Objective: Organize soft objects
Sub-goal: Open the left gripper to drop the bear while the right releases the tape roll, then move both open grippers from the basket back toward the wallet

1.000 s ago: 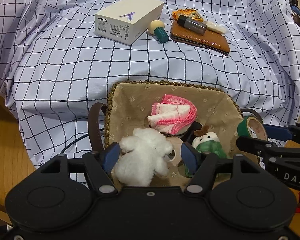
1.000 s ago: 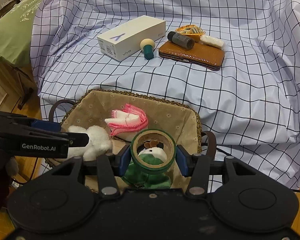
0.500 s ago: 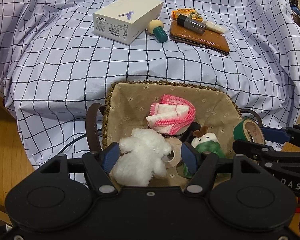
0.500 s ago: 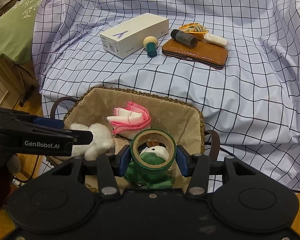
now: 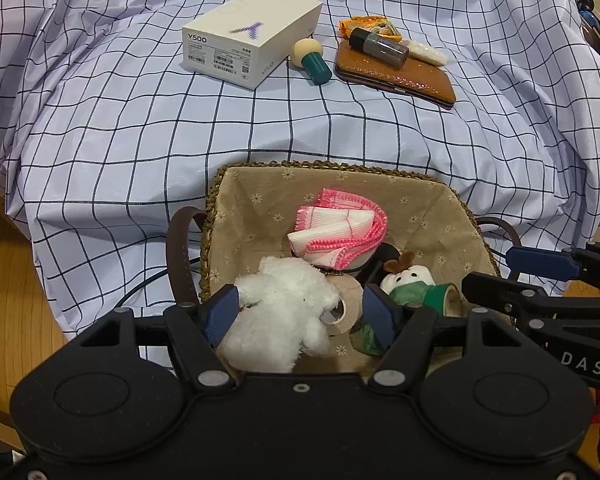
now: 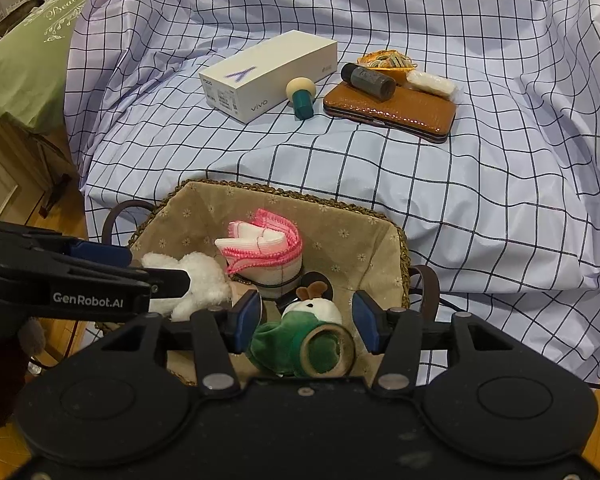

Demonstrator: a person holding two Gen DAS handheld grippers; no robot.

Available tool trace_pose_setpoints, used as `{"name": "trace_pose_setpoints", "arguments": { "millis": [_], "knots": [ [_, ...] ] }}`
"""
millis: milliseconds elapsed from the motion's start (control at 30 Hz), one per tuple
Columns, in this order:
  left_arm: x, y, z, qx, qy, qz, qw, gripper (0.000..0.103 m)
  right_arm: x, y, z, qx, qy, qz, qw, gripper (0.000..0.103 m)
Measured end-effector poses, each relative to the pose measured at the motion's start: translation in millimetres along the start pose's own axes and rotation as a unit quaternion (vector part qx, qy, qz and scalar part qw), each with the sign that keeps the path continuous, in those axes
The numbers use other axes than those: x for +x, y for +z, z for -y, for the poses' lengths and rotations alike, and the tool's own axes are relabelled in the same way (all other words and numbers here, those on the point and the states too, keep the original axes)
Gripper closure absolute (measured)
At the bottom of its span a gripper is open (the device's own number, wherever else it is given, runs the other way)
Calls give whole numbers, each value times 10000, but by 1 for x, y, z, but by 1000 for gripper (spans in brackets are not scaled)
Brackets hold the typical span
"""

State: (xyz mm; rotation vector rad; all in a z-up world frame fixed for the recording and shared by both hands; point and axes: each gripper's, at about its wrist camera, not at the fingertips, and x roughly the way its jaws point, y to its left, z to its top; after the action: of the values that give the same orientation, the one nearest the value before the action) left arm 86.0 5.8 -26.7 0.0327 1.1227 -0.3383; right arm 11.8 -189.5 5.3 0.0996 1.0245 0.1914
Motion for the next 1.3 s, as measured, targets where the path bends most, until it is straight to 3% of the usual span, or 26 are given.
{"name": "trace_pose_setpoints", "arguments": {
  "millis": [900,1300],
  "knots": [
    [-3,9,4,115,-5,68,9999,39,4,4,5,62,-31,27,10000,50],
    [-1,29,11,281,28,234,9993,39,9,24,22,257,-297,281,9988,47]
  ]
}}
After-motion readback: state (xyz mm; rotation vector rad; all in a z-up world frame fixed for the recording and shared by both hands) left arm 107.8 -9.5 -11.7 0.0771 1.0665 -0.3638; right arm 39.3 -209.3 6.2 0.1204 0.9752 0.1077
